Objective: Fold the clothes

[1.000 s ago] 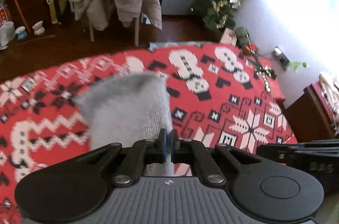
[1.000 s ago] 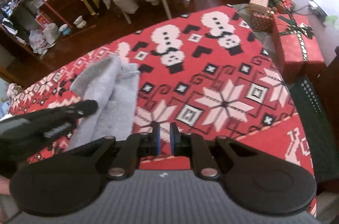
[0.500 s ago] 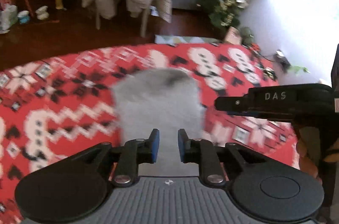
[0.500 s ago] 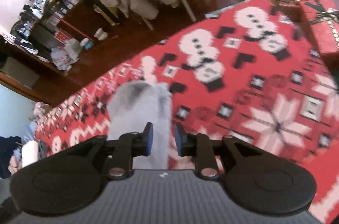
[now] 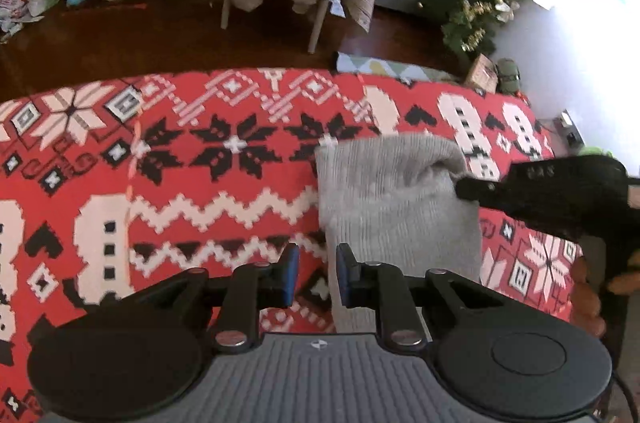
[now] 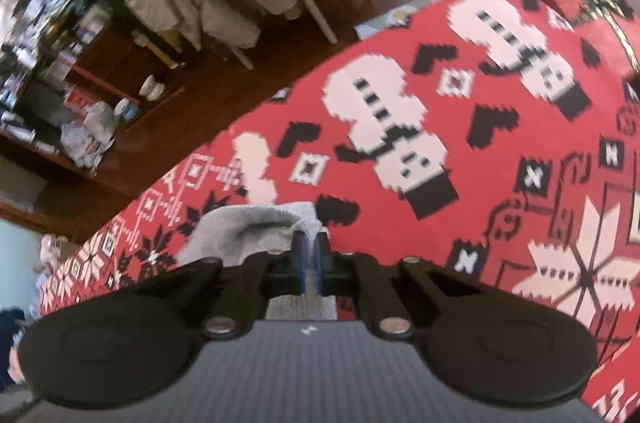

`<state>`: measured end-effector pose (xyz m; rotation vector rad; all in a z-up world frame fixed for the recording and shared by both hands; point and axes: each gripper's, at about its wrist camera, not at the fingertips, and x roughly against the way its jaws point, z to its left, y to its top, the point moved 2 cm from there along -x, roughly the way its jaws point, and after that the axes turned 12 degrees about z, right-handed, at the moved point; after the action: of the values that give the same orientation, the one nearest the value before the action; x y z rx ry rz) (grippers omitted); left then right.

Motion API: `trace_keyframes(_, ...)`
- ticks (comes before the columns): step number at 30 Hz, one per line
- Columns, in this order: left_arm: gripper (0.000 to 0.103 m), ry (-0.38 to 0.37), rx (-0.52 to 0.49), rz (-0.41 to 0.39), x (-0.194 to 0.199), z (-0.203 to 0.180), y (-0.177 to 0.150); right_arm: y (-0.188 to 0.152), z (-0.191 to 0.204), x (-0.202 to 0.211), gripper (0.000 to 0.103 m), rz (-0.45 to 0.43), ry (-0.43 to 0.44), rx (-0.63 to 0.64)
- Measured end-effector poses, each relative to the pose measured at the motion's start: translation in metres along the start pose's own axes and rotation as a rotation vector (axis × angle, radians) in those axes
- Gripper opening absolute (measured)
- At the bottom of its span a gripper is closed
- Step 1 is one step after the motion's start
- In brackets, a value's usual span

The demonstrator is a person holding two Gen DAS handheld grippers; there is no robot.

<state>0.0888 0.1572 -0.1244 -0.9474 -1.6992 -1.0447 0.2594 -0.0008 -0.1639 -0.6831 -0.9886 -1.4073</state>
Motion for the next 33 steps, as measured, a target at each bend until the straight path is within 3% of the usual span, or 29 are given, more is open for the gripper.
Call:
trace_keyframes(1,0.019,-0.002,-0.007,0.006,0.000,-0.001,-0.002,0.000,-0.004,-0.003,0.016,0.004,0.011,-0.017)
trace_keyframes(4,0.019,-0.020,-0.037,0.022,0.005,-0.003,-0.011,-0.003,-0.013,-0.001,0.030,-0.003,0.043,-0.044)
trace_keyframes(8,0.019,-0.062,-0.092,0.057,0.017,-0.004,-0.028,-0.021,-0.018,0.027,0.031,0.016,0.060,0.002)
trace_keyframes(14,0.018,-0.088,-0.186,0.085,0.032,-0.016,-0.059,-0.090,-0.024,0.055,0.033,0.151,0.099,0.082)
trace_keyframes(18,0.010,-0.084,-0.253,0.084,0.034,-0.029,-0.071,-0.128,-0.032,0.056,0.030,0.207,0.116,0.031)
trace_keyframes(23,0.010,-0.086,-0.253,0.110,0.033,-0.036,-0.081,-0.145,-0.049,0.048,0.026,0.197,0.134,-0.110)
trace_keyframes(27,0.010,-0.070,-0.302,0.082,0.041,-0.049,-0.088,-0.148,-0.063,0.050,0.023,0.172,0.174,-0.203)
trace_keyframes(33,0.008,-0.056,-0.326,0.118,0.020,-0.055,-0.099,-0.158,-0.059,0.038,0.023,0.235,0.223,-0.188)
